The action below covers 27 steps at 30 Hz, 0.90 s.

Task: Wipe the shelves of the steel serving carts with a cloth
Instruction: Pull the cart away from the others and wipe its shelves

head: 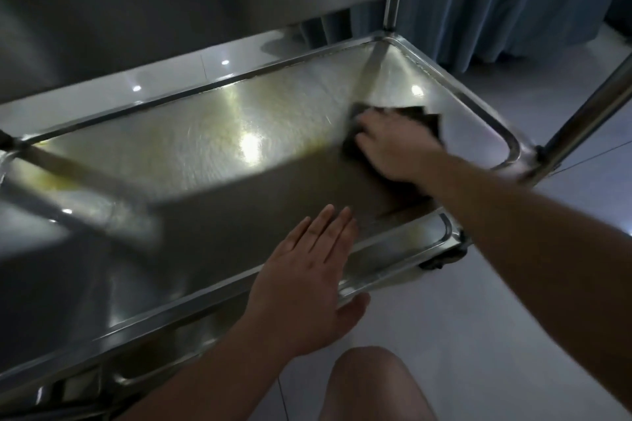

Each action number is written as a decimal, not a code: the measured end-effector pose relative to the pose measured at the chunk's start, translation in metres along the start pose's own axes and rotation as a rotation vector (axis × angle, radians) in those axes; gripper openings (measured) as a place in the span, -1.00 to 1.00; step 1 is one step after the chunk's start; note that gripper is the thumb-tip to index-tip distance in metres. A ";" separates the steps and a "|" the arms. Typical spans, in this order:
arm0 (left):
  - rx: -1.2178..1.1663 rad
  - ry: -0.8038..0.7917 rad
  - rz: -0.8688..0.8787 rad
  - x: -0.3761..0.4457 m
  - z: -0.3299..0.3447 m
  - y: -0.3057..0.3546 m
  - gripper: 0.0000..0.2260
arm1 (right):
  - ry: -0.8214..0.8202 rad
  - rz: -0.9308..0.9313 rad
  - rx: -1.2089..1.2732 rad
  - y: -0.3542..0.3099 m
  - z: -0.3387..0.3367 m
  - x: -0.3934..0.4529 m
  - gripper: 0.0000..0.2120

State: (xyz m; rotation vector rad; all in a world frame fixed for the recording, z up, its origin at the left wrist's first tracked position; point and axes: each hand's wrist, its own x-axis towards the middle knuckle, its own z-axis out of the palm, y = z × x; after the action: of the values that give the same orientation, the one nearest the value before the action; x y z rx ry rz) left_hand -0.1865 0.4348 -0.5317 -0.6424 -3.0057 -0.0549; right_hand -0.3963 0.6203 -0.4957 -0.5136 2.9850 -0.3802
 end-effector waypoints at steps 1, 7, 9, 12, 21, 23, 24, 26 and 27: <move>-0.009 0.005 0.004 0.000 0.000 0.000 -0.18 | -0.049 -0.099 0.007 -0.023 0.006 -0.007 -0.50; -0.003 -0.001 0.018 0.000 0.001 -0.001 -0.17 | -0.139 -0.213 0.071 -0.022 -0.011 -0.033 -0.55; 0.001 -0.024 0.028 0.000 0.001 0.000 -0.16 | -0.033 -0.015 0.041 0.020 -0.020 -0.036 -0.58; -0.007 -0.042 0.018 0.000 0.000 0.001 -0.14 | -0.036 0.221 -0.033 0.068 -0.021 -0.033 -0.34; -0.356 0.186 -0.602 -0.041 -0.048 -0.067 -0.52 | -0.019 0.023 -0.043 -0.115 0.033 -0.049 -0.41; -0.287 0.153 -0.751 -0.072 -0.050 -0.103 -0.58 | -0.067 -0.122 -0.018 -0.174 0.050 -0.065 -0.41; -0.260 0.135 -0.813 -0.087 -0.051 -0.118 -0.59 | -0.116 -0.199 -0.006 -0.195 0.054 -0.071 -0.41; -0.211 0.114 -0.895 -0.110 -0.052 -0.140 -0.60 | -0.194 -0.318 -0.007 -0.212 0.056 -0.079 -0.42; -0.200 0.114 -0.919 -0.119 -0.051 -0.148 -0.59 | -0.205 -0.351 0.002 -0.205 0.055 -0.078 -0.43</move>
State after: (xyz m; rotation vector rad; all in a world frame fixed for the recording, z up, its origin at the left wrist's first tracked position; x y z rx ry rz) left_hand -0.1354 0.2491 -0.4923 0.7415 -2.9090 -0.4146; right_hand -0.2507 0.4469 -0.4923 -1.0152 2.6939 -0.3306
